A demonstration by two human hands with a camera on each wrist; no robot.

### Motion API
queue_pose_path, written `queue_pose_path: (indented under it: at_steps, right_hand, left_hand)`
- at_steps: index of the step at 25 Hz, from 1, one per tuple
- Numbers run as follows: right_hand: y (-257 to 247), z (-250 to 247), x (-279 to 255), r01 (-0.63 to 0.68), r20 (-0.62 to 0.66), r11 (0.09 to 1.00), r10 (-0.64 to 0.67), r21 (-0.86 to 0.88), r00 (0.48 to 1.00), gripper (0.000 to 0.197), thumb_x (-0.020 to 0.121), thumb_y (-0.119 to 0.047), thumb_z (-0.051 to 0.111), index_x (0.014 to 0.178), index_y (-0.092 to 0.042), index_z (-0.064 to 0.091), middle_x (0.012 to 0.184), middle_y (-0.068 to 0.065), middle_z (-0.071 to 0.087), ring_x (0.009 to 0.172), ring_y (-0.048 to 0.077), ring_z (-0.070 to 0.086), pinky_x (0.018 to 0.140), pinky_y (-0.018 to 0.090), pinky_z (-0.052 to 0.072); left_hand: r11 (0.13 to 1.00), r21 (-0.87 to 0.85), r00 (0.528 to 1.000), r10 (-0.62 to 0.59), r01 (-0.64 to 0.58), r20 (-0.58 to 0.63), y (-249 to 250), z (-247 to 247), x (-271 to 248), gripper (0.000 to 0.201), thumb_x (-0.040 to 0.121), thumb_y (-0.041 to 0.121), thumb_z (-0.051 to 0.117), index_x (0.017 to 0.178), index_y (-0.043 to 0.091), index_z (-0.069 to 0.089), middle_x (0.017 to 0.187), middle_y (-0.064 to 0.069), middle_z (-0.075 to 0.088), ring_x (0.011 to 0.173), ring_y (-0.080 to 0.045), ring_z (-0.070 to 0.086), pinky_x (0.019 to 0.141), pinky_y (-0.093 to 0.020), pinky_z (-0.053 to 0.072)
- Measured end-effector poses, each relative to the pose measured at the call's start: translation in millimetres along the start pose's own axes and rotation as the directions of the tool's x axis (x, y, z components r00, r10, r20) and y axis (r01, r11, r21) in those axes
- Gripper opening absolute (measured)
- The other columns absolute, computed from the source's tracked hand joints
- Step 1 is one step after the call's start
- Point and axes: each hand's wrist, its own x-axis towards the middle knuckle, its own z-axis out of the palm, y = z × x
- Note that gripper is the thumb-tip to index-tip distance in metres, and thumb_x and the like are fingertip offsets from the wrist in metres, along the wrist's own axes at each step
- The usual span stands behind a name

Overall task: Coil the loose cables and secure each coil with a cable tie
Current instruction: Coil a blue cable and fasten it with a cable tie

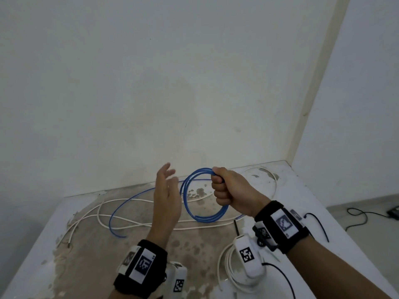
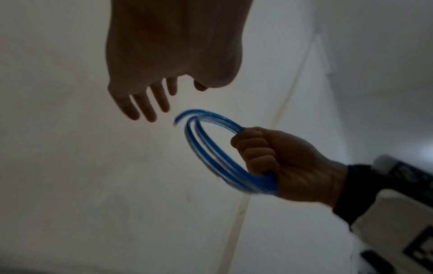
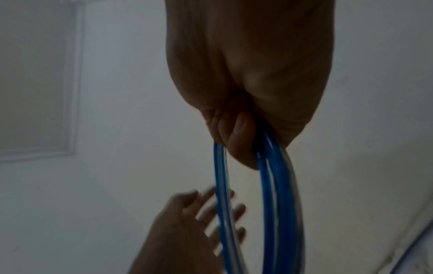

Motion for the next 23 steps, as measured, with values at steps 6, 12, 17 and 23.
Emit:
queue_pose_path:
  at_steps: [6,12,17,23]
  right_hand:
    - [-6,-14,-14,0.055,-0.014,0.906,-0.067,-0.419,0.998,0.041,0.103,-0.030,0.038,0.064,-0.017,0.041,0.054,-0.005,0.024,0.047,0.014,0.017,0.044,0.025,0.019]
    - [22,-46,-26,0.101,-0.152,0.926,-0.166,-0.364,0.974,0.043,0.105,-0.045,0.040,0.073,-0.017,0.047,0.058,-0.006,0.028,0.050,0.012,0.026,0.049,0.025,0.031]
    - [39,-64,-44,0.146,-0.169,0.948,-0.199,-0.283,0.965,0.044,0.106,-0.043,0.036,0.069,-0.022,0.026,0.061,-0.003,0.021,0.050,0.011,0.016,0.045,0.024,0.019]
    - [60,-75,-65,0.156,-0.145,0.952,-0.200,-0.265,0.969,0.045,0.107,-0.040,0.034,0.067,-0.021,0.029,0.058,-0.005,0.023,0.046,0.008,0.018,0.042,0.021,0.020]
  left_hand:
    - [0.984,0.111,0.775,-0.179,0.140,0.606,35,20,11,0.043,0.104,0.027,0.027,0.079,0.011,0.058,0.057,0.001,0.043,0.046,-0.015,0.042,0.055,-0.036,0.046]
    - [0.856,-0.193,0.753,-0.289,0.480,0.591,22,52,-5,0.034,0.104,0.026,0.028,0.079,0.013,0.046,0.058,0.006,0.022,0.046,-0.010,0.019,0.049,-0.026,0.023]
    - [0.797,-0.162,0.670,-0.356,0.582,0.652,21,67,-12,0.033,0.100,0.022,0.028,0.080,0.008,0.051,0.052,0.002,0.033,0.042,-0.014,0.034,0.051,-0.029,0.039]
    - [0.814,0.155,0.437,-0.449,0.560,0.780,38,89,-15,0.041,0.103,0.043,0.034,0.078,0.014,0.050,0.055,0.005,0.024,0.043,-0.008,0.018,0.040,-0.020,0.020]
